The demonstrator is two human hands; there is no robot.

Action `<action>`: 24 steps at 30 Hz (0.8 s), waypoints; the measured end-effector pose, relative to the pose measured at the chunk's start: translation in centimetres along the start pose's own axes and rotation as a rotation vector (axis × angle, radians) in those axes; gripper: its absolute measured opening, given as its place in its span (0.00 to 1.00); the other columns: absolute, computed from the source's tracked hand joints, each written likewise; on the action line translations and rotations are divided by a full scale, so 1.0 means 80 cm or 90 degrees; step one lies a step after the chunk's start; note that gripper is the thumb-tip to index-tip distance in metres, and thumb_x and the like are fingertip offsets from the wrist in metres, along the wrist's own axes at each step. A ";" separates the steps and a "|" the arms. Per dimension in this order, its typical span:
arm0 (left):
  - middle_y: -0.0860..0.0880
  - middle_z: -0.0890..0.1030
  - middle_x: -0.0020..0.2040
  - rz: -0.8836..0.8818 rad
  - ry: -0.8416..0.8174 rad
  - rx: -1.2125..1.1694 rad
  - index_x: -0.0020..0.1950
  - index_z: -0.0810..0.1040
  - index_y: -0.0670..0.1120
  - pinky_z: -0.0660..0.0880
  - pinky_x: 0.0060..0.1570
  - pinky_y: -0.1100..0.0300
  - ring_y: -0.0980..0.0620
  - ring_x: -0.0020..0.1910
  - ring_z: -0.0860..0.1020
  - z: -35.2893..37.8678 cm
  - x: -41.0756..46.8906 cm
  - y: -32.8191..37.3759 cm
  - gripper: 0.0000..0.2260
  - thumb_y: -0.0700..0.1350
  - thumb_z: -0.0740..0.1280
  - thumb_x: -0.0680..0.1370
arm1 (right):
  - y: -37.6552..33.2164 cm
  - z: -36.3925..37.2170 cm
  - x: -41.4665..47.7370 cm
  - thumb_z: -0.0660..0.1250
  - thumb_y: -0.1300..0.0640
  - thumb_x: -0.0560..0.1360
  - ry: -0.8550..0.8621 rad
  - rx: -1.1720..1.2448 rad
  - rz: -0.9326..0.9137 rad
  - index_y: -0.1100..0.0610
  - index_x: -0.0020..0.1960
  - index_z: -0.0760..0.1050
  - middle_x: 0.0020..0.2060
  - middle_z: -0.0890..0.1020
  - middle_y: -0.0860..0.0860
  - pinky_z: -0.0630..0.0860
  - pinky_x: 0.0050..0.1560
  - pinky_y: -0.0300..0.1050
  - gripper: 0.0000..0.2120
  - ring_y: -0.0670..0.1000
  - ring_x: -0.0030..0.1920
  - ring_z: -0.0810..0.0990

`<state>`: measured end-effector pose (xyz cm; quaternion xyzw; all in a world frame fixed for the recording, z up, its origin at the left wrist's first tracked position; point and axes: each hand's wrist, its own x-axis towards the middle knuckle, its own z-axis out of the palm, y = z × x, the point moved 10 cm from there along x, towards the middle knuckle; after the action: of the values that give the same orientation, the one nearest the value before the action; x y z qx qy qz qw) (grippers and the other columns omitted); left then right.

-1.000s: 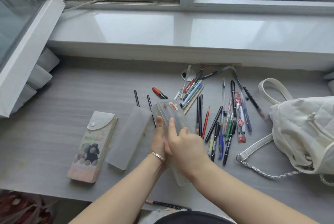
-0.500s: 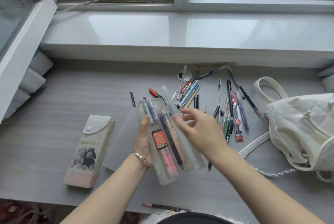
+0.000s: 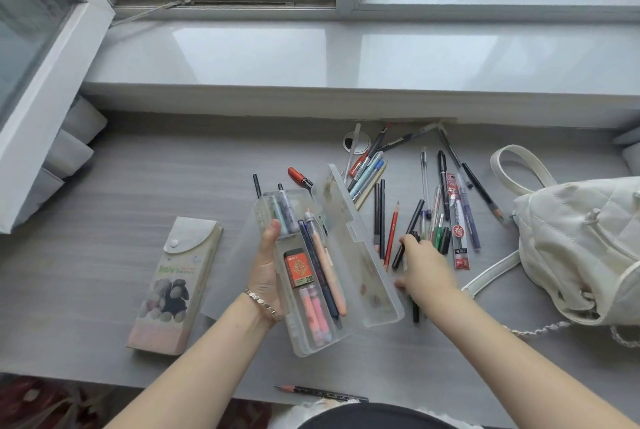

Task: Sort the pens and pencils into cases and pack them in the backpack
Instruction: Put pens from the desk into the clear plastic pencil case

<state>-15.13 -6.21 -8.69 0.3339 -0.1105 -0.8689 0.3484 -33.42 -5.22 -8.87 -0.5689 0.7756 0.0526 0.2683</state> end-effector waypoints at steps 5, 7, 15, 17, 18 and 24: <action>0.45 0.82 0.42 0.016 0.015 -0.007 0.47 0.82 0.44 0.79 0.45 0.51 0.46 0.39 0.81 0.000 0.001 0.001 0.30 0.62 0.77 0.53 | 0.000 -0.004 -0.006 0.57 0.70 0.73 0.059 -0.009 0.013 0.62 0.54 0.68 0.49 0.79 0.61 0.74 0.44 0.50 0.11 0.62 0.49 0.78; 0.45 0.82 0.41 0.026 0.009 -0.018 0.46 0.82 0.44 0.79 0.43 0.51 0.47 0.39 0.81 0.005 0.001 0.002 0.30 0.62 0.77 0.53 | 0.001 -0.026 -0.012 0.58 0.69 0.73 0.097 0.093 0.008 0.62 0.57 0.71 0.48 0.80 0.59 0.75 0.47 0.49 0.14 0.60 0.48 0.78; 0.43 0.82 0.42 0.058 0.015 -0.059 0.46 0.82 0.44 0.79 0.47 0.48 0.45 0.41 0.81 0.025 0.006 0.000 0.29 0.62 0.76 0.54 | -0.129 -0.143 -0.138 0.70 0.67 0.69 0.162 0.437 -0.345 0.52 0.57 0.76 0.37 0.78 0.40 0.75 0.40 0.27 0.19 0.41 0.41 0.78; 0.44 0.82 0.38 0.055 0.019 -0.071 0.43 0.82 0.44 0.80 0.41 0.52 0.46 0.36 0.81 0.032 0.008 -0.002 0.26 0.62 0.74 0.55 | -0.147 -0.103 -0.140 0.69 0.64 0.70 0.084 0.367 -0.340 0.49 0.59 0.76 0.38 0.76 0.42 0.75 0.44 0.32 0.19 0.43 0.40 0.77; 0.45 0.82 0.37 0.062 0.016 -0.074 0.41 0.83 0.44 0.80 0.39 0.55 0.47 0.35 0.81 0.035 0.008 0.000 0.26 0.62 0.75 0.54 | -0.148 -0.087 -0.135 0.69 0.62 0.71 0.075 0.336 -0.328 0.49 0.60 0.75 0.38 0.75 0.44 0.74 0.46 0.32 0.19 0.43 0.39 0.75; 0.45 0.83 0.38 0.097 -0.005 -0.067 0.42 0.84 0.44 0.80 0.40 0.57 0.49 0.36 0.82 0.041 0.008 0.014 0.27 0.62 0.76 0.52 | -0.158 -0.077 -0.144 0.68 0.52 0.69 0.183 0.205 -0.428 0.53 0.47 0.82 0.36 0.79 0.47 0.78 0.36 0.43 0.09 0.47 0.36 0.78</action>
<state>-17.02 -7.62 -6.09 0.3024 -0.0907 -0.8456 0.4305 -21.68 -2.13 4.67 -0.7433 0.5740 -0.2407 0.2451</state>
